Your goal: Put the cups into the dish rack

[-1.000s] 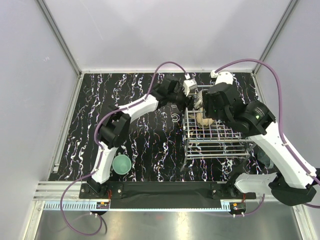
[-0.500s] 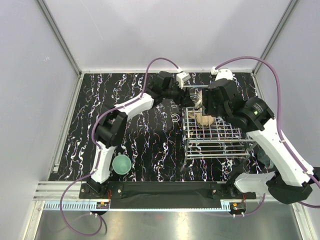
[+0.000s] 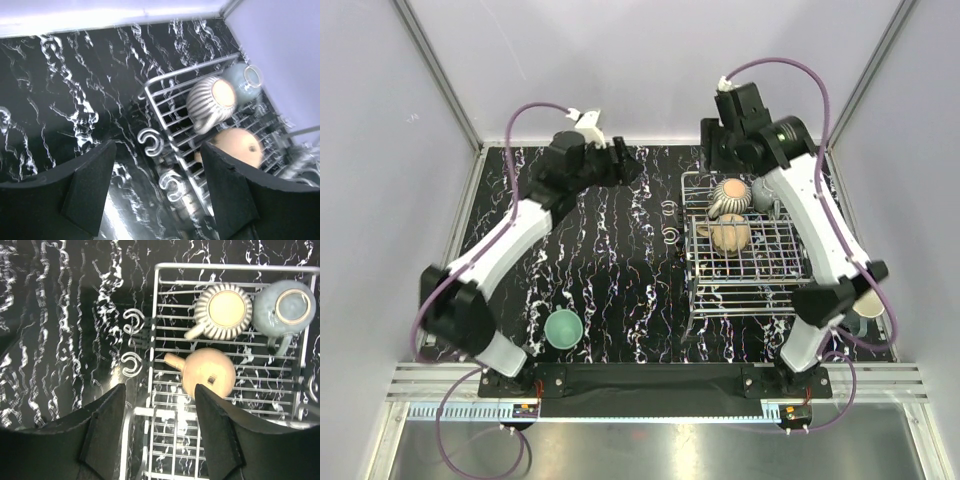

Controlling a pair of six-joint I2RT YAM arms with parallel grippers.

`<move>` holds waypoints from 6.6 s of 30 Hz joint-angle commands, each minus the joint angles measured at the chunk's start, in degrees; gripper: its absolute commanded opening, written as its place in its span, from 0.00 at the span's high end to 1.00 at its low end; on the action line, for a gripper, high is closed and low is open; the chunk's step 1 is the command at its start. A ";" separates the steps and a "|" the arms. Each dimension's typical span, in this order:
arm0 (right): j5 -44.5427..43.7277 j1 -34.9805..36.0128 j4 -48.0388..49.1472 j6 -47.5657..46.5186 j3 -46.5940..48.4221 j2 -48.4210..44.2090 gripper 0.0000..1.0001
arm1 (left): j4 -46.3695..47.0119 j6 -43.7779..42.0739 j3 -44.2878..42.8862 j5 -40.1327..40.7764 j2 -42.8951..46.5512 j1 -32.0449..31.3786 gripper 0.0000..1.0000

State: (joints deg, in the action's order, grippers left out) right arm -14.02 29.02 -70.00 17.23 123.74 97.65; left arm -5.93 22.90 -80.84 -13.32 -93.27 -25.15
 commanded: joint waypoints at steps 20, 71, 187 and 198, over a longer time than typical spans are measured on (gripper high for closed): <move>5.23 -6.60 -12.36 -5.46 11.00 22.41 0.24 | -15.60 12.61 28.36 6.38 48.53 -2.01 0.19; -6.46 -12.40 -6.74 -6.60 -17.66 14.59 0.12 | -25.35 11.38 31.09 7.00 54.95 -2.01 0.18; 5.32 46.31 33.35 21.27 -20.74 27.86 1.00 | -40.91 20.88 20.72 23.51 79.04 -2.01 0.22; -3.64 46.13 32.12 14.24 -28.37 15.66 1.00 | -42.67 20.70 20.63 24.22 76.93 -2.01 0.21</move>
State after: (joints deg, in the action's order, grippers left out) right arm -12.05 75.22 -37.98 35.20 96.66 121.40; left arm -50.41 44.80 -58.81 9.69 -15.68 -26.96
